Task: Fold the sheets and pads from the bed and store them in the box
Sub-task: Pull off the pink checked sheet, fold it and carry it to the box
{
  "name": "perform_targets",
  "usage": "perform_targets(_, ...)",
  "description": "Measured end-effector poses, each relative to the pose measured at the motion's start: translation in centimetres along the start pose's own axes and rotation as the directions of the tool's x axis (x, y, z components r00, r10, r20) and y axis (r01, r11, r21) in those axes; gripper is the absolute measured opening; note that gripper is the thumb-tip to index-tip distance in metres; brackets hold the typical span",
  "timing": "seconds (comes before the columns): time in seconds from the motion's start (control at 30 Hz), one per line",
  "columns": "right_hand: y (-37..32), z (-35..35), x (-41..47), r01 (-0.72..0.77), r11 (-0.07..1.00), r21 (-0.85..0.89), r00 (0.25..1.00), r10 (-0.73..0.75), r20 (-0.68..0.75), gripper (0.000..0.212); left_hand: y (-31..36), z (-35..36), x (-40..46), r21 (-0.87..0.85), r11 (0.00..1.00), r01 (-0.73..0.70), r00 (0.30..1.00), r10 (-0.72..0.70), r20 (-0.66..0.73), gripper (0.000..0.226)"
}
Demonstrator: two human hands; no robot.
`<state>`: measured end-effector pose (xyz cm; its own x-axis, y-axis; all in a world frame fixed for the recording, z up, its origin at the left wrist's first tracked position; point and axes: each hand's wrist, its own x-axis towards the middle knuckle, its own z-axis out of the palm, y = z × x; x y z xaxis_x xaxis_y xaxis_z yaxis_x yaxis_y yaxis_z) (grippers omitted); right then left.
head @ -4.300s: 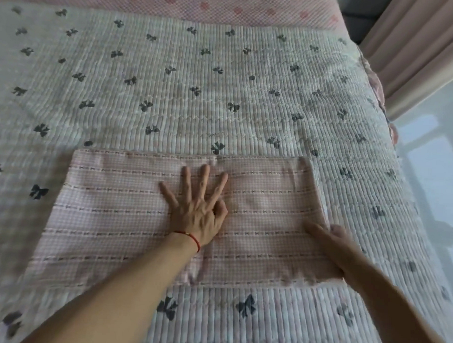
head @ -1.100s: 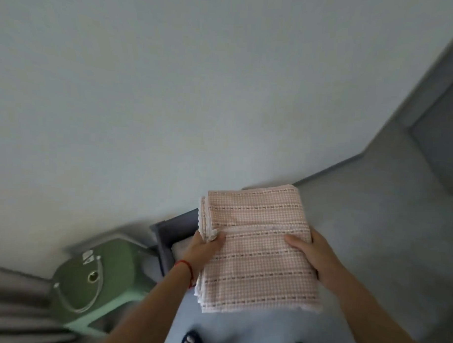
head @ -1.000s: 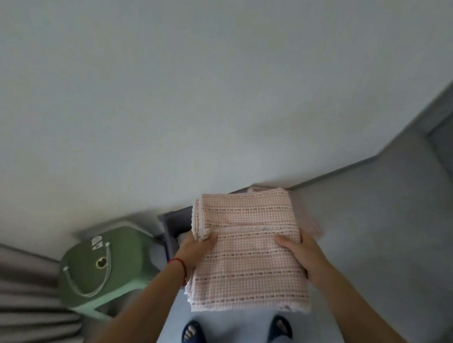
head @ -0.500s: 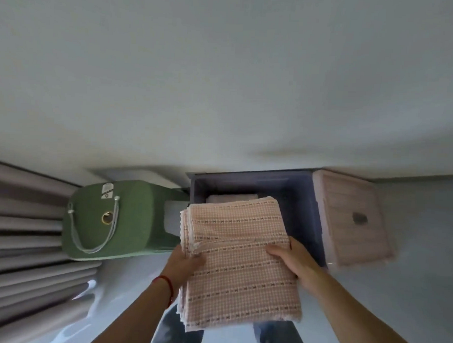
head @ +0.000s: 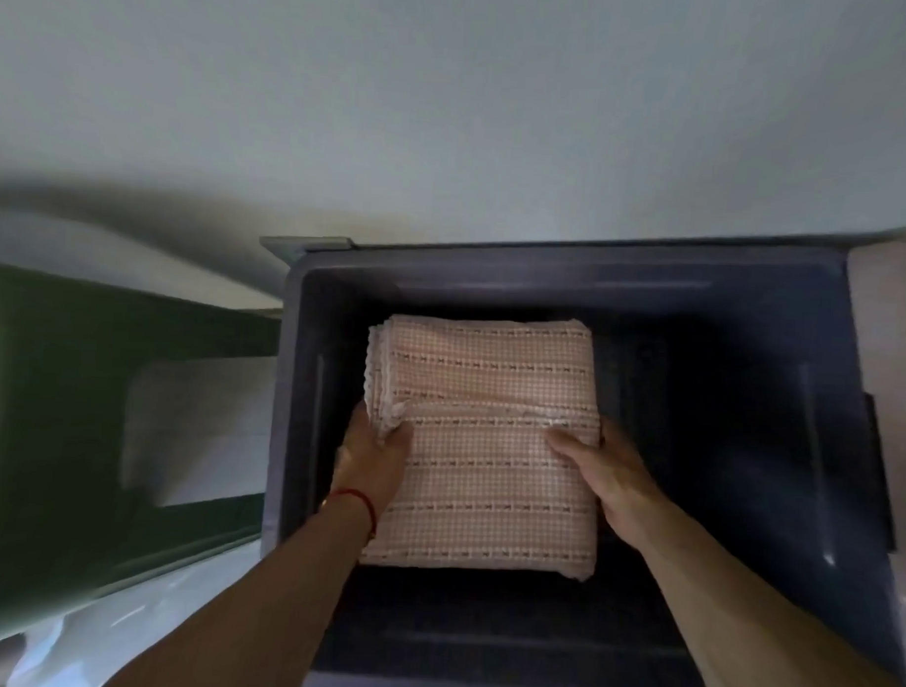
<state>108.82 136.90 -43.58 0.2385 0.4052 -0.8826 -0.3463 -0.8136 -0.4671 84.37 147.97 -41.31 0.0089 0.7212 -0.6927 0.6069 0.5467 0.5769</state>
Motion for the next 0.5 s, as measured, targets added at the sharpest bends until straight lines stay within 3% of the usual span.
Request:
perform_targets(0.13,2.2,1.8,4.2,0.051,0.994,-0.097,0.999,-0.052,-0.01,0.054,-4.5,2.0,3.7,0.0,0.999,-0.039,0.998,0.039,-0.042,0.055)
perform_targets(0.23,2.6,1.8,4.5,0.138,0.965,-0.225,0.99,-0.133,0.034,0.062,-5.1,2.8,3.6,0.058,0.991,-0.121,0.988,0.126,-0.093,0.067)
perform_targets(0.3,2.9,1.7,3.8,0.271,0.881,-0.388,0.961,-0.273,0.05,0.076,-4.4,3.5,2.2,0.303,0.933,-0.195,0.953,0.254,-0.168,0.083)
perform_targets(0.33,3.1,1.8,3.3,0.35,0.8,-0.488,0.931,-0.357,0.083,0.092,-4.1,3.9,1.5,0.524,0.815,-0.247,0.912,0.378,-0.157,0.093)
perform_targets(0.4,2.8,1.8,2.3,0.482,0.534,-0.695,0.863,-0.426,0.271,0.124,-3.2,4.2,0.7,0.821,0.416,-0.391,0.842,0.522,0.136,0.118)
perform_targets(0.47,2.3,1.5,2.1,0.532,0.257,-0.807,0.838,-0.297,0.458,0.143,-2.6,3.4,2.3,0.871,0.135,-0.473,0.859,0.29,0.422,0.146)
perform_targets(0.5,2.0,1.5,2.3,0.525,0.164,-0.835,0.844,-0.224,0.487,0.149,-2.4,3.0,3.3,0.892,0.057,-0.449,0.888,0.144,0.437,0.154)
